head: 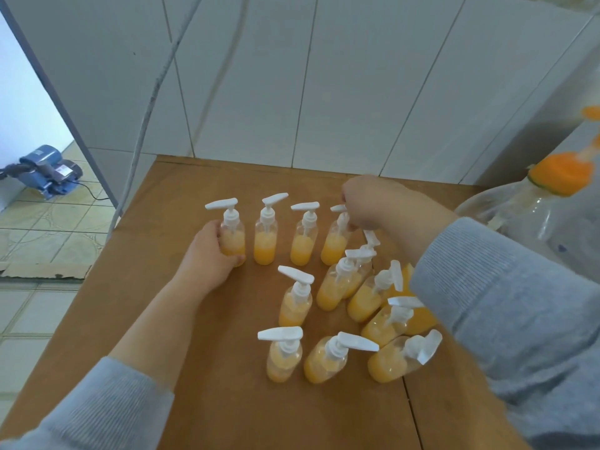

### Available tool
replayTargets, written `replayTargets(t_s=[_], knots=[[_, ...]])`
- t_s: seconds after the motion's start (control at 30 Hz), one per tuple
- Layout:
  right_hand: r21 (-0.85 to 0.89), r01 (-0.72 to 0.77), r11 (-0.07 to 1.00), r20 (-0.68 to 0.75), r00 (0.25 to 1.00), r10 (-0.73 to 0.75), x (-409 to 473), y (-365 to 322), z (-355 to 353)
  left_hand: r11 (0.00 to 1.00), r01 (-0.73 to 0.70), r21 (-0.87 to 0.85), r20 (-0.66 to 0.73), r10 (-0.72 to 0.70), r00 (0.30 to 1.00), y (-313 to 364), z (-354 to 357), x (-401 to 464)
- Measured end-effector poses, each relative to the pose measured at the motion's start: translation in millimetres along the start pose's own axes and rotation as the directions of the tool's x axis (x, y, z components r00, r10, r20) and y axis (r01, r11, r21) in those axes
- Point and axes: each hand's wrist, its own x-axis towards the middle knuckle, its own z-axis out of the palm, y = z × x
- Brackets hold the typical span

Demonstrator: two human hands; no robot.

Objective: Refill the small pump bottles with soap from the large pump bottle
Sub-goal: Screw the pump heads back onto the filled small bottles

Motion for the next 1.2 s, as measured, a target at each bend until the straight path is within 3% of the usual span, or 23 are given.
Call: replayTargets(t_s=[0.07, 0.13, 0.17, 0.23, 0.3, 0.37, 0.57, 0.7, 0.9, 1.03, 1.2], knots=[[0.040, 0.046, 0.998, -0.194, 0.980, -0.037, -18, 0, -8, 0.998, 0.012, -0.062, -0.127, -0.020, 0.992, -6, -5, -16], [0.188, 0.209, 0.960, -0.377, 0.918, -0.126, -41, -4, -14, 0.982, -0.065, -0.176, -0.238, 0.022, 0.971, -15, -12, -45], [0.247, 0.294, 0.923, -0.377, 0.907, -0.188, -53, -8, -16, 0.967, -0.120, -0.225, -0.186, 0.078, 0.980, -22, -14, -61], [0.285, 0.369, 0.885, -0.213, 0.924, -0.316, -74, -17, -16, 0.940, -0.185, -0.287, 0.096, 0.220, 0.971, -36, -18, -96], [0.257, 0.363, 0.896, -0.018, 0.928, -0.371, -83, -30, -4, 0.942, -0.212, -0.261, 0.343, 0.296, 0.892, -44, -13, -122], [0.203, 0.365, 0.909, 0.045, 0.923, -0.381, -82, -42, 12, 0.942, -0.272, -0.198, 0.410, 0.332, 0.850, -50, 3, -138], [0.133, 0.389, 0.912, -0.025, 0.921, -0.389, -74, -56, 28, 0.923, -0.353, -0.155, 0.172, 0.377, 0.910, -44, 47, -159], [0.194, 0.376, 0.906, -0.082, 0.927, -0.367, -65, -59, 26, 0.928, -0.361, -0.092, 0.118, 0.370, 0.921, -35, 49, -151], [0.312, 0.355, 0.881, -0.093, 0.934, -0.344, -50, -64, 20, 0.986, -0.151, -0.065, -0.149, 0.140, 0.979, -41, 22, -85], [0.332, 0.344, 0.878, -0.092, 0.939, -0.332, -46, -71, 15, 0.991, -0.066, -0.117, -0.126, 0.051, 0.991, -32, 9, -50], [0.430, 0.360, 0.828, -0.131, 0.932, -0.337, -44, -71, 16, 0.989, -0.050, -0.138, -0.102, 0.036, 0.994, -27, 10, -39]])
